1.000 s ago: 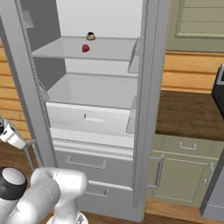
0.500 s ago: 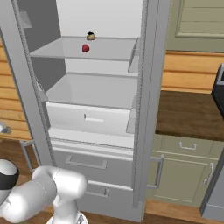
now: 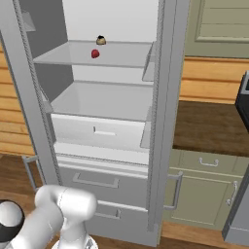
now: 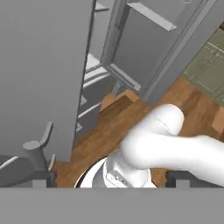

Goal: Take the strawberry from the fridge and place it on top of the pancake, located on the dining counter.

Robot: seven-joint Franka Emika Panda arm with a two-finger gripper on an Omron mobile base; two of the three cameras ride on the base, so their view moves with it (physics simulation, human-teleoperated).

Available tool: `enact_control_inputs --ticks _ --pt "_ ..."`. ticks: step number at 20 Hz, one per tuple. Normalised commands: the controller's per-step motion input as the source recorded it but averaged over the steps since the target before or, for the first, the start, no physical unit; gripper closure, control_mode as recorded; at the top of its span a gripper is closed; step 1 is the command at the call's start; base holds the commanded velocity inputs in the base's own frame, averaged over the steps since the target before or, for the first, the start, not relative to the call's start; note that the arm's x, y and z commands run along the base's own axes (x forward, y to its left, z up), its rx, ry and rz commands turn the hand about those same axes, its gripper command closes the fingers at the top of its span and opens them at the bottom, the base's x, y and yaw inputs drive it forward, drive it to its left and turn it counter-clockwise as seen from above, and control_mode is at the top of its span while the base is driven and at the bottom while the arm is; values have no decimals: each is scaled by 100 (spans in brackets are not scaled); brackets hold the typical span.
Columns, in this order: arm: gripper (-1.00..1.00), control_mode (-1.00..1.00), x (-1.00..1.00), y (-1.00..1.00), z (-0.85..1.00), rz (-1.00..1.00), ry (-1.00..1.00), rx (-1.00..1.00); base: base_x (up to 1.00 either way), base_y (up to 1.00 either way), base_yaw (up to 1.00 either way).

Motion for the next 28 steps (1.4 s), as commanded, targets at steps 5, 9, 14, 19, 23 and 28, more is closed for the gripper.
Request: enact_control_inputs --ticks 5,9,14,19,23,28 --pt "-100 -100 -43 -100 31 -1 0 64 0 0 0" --pt "-100 -100 -11 -100 40 0 0 62 0 0 0" --pt "-100 -100 44 -100 30 0 -7 59 0 0 0" --pt "-100 -100 99 -89 2 3 -26 68 0 0 0" --pt "-100 -100 80 -48 18 7 -26 45 0 0 0" --pt "-100 -100 59 23 36 30 -28 2 0 0 0"
